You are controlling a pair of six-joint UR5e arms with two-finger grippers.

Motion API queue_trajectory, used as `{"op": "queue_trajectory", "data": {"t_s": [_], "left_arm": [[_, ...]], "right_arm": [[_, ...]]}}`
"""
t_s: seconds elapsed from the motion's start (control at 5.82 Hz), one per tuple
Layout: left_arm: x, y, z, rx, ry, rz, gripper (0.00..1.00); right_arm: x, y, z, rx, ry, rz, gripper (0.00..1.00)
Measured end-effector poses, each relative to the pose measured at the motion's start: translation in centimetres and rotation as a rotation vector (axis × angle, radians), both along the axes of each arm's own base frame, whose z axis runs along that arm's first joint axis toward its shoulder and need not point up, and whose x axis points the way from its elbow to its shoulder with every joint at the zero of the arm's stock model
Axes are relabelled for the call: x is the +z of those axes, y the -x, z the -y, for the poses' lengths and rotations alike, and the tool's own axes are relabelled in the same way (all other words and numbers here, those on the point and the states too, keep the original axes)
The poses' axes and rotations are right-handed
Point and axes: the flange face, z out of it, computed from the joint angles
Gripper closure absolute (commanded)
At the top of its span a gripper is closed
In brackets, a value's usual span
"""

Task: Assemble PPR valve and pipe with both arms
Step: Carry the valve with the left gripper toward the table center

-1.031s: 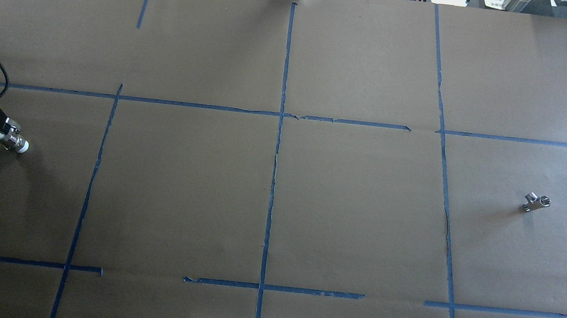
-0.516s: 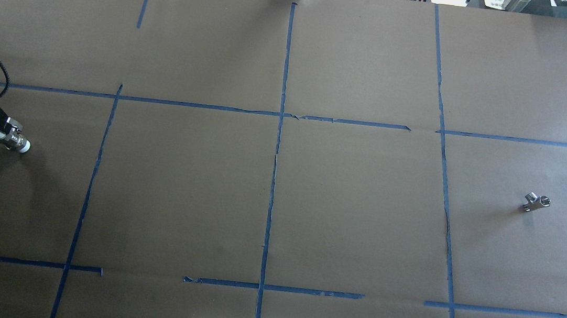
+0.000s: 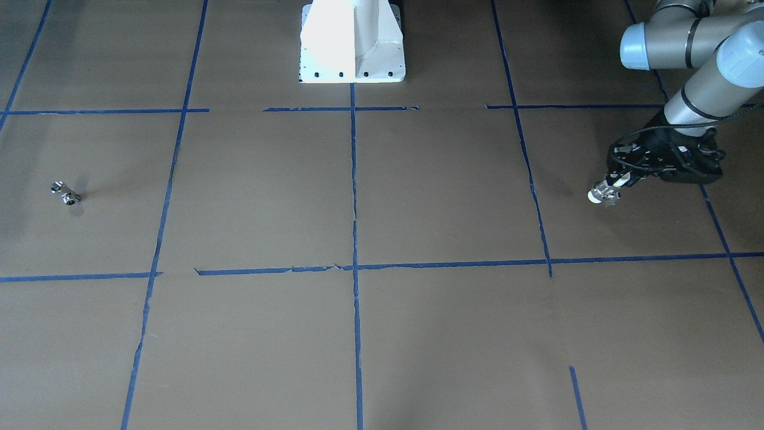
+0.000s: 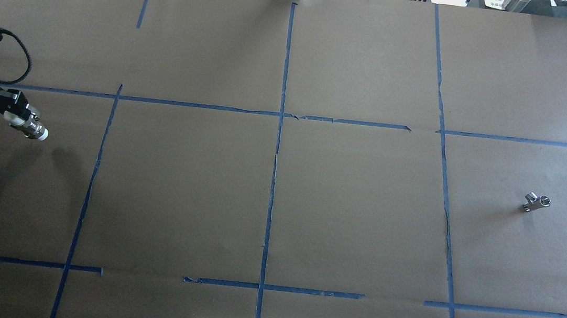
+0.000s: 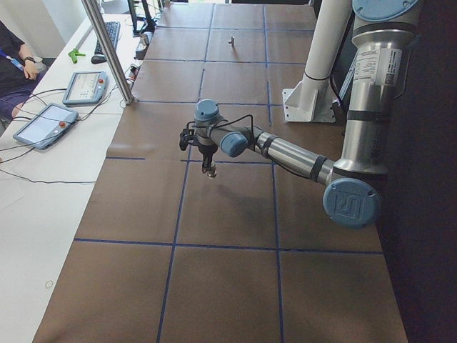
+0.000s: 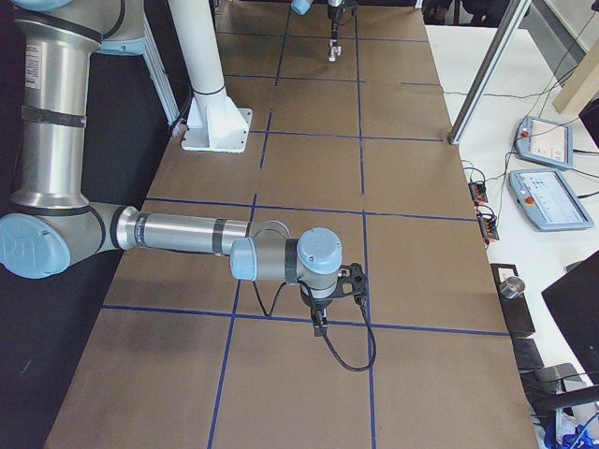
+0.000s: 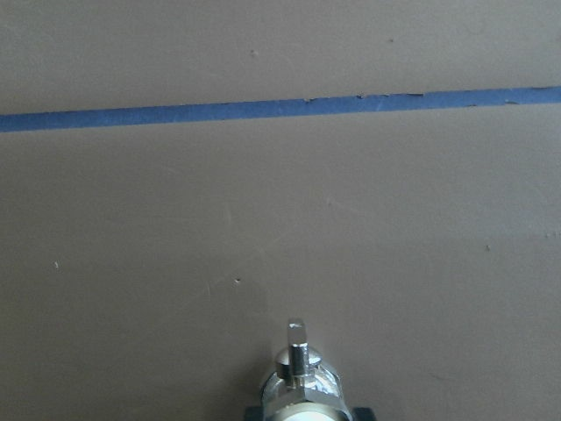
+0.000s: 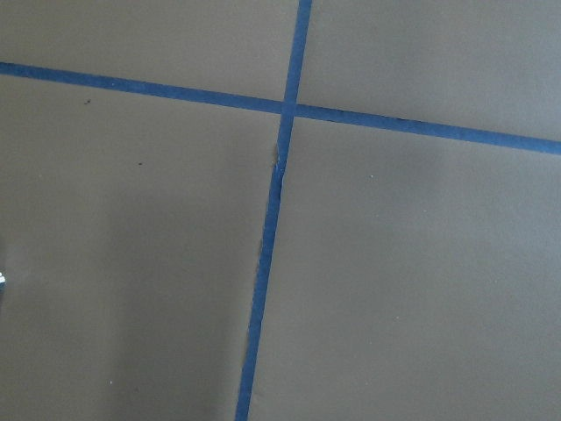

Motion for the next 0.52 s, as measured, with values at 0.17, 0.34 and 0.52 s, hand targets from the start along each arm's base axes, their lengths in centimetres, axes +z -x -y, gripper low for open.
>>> {"op": "queue_trajectory", "data": {"t_s": [0.17,0.34,0.52], "left_arm": [[-6.5,-3.2,1.4,0.013,0.005,-0.004,1.0],[-12.7,-9.2,1.1,0.025,0.008,0.001,1.0],[-18.4,-16.3,0.0,0.018,-0.006,0.003,1.0]], "right_arm": [[0.0,0.0,0.0,0.0,0.0,0.001,0.0],[0.1,0.0,0.0,0.0,0.003,0.002,0.0],[0.3,0.0,-0.1,0.0,0.007,0.002,0.0]]}}
